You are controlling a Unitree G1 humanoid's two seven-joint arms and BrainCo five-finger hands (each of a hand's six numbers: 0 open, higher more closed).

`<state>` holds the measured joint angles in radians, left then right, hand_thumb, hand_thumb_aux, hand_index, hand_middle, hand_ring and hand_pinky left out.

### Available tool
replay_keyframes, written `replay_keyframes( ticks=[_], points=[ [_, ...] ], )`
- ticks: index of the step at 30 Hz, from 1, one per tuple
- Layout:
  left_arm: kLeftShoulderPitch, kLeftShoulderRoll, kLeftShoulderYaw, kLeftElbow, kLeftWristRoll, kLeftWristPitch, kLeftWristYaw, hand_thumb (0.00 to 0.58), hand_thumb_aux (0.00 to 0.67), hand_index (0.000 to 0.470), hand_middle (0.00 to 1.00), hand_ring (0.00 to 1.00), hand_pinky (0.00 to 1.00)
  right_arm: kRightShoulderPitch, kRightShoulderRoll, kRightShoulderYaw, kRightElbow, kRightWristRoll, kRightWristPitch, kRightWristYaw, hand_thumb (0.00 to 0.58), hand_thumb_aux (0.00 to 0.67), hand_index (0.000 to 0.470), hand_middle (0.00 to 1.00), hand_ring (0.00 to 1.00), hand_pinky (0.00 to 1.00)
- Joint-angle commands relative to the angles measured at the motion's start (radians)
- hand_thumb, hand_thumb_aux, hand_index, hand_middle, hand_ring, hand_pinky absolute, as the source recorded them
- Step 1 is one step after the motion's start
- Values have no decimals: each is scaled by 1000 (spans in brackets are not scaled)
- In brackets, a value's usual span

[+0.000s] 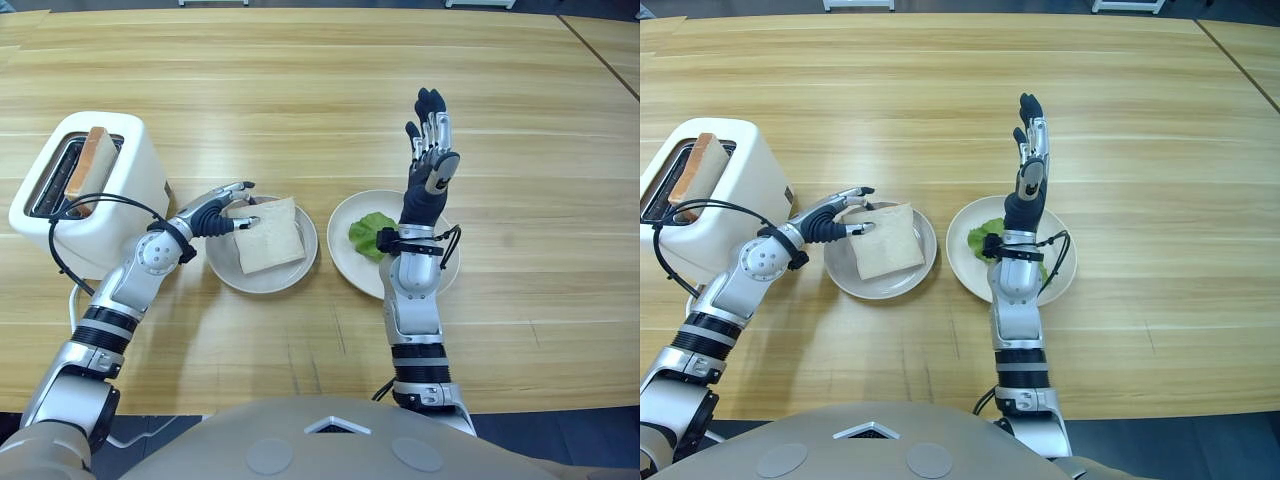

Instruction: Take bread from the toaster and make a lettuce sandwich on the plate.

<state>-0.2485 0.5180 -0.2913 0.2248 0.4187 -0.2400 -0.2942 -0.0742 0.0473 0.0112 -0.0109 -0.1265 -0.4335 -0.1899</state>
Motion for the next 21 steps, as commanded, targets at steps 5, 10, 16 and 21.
replay_keyframes(
  ticks=[5, 10, 16, 21],
  points=[
    [5, 15, 2, -47, 101, 8, 44, 0, 0, 0, 0, 0, 0, 10, -42, -25, -12, -21, 14, 18, 0, 0, 0, 0, 0, 0],
    [40, -8, 45, -164, 74, 34, 59, 0, 0, 0, 0, 0, 0, 15, -231, -86, -19, -193, 16, 35, 0, 0, 0, 0, 0, 0],
    [99, -99, 177, -383, -46, 65, 137, 0, 0, 0, 0, 0, 0, 27, -690, -94, 200, -656, -2, -59, 0, 0, 0, 0, 0, 0],
    [121, -114, 195, -398, -56, 59, 149, 0, 0, 0, 0, 0, 0, -2, -796, 50, 352, -830, -13, -123, 0, 0, 0, 0, 0, 0]
  ],
)
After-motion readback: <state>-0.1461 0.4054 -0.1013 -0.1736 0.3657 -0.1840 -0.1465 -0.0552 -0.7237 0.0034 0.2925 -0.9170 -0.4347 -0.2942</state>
